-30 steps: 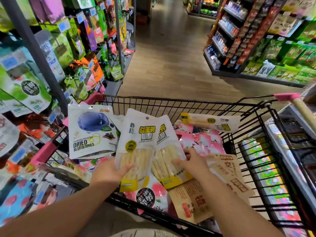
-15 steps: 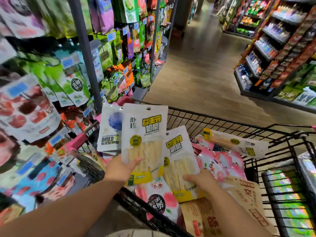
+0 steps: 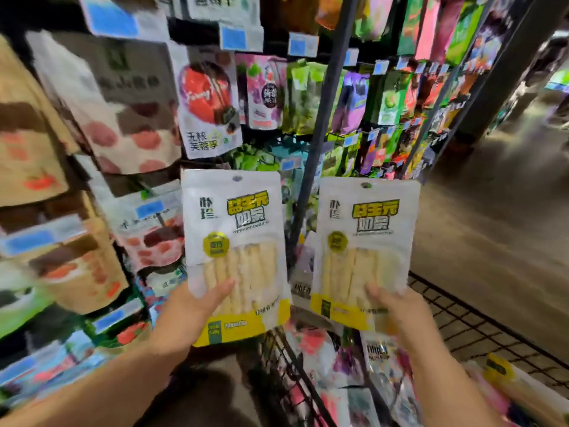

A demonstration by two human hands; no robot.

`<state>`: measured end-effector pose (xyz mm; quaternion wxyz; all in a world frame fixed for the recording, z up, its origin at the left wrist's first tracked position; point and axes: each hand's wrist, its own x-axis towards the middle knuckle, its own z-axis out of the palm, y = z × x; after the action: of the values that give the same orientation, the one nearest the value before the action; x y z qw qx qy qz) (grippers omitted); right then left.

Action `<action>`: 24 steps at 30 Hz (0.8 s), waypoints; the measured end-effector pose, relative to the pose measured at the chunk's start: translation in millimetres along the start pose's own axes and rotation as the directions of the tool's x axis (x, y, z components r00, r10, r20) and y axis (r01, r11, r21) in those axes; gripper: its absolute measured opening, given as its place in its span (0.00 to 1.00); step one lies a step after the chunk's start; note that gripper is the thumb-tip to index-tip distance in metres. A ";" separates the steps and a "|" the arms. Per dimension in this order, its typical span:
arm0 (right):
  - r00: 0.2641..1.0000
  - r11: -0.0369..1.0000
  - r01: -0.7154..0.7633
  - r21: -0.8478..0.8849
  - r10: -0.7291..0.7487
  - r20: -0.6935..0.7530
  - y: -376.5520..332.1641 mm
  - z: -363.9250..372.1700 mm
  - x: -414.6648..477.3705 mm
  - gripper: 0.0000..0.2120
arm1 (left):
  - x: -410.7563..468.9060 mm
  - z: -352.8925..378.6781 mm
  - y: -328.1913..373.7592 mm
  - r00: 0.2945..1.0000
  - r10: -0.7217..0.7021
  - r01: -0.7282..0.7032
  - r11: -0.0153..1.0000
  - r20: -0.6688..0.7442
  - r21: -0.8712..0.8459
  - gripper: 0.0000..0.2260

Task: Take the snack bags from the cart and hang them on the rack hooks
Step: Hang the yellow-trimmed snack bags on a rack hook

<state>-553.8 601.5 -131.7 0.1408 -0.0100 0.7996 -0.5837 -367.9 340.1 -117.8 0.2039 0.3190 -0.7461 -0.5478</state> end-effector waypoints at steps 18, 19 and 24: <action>0.593 0.933 0.347 0.098 -0.299 0.748 -142.6 324.4 -83.0 0.18 | -71.7 -276.0 -53.9 0.820 -0.133 0.165 0.986 -0.556 0.008 0.12; 0.563 0.926 0.362 0.103 -0.305 0.768 -148.6 340.3 -91.5 0.19 | -78.2 -289.8 -58.4 0.792 -0.127 0.149 0.989 -0.598 -0.014 0.07; 0.409 0.900 0.402 0.169 -0.342 0.846 -167.5 407.3 -140.9 0.26 | -112.1 -342.3 -73.0 0.690 -0.139 0.118 0.990 -0.711 -0.079 0.04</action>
<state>-346.9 194.6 -58.4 0.3850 -0.4795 0.6164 -0.4918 -45.7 169.0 -73.5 0.4426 0.5550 -0.5768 -0.4042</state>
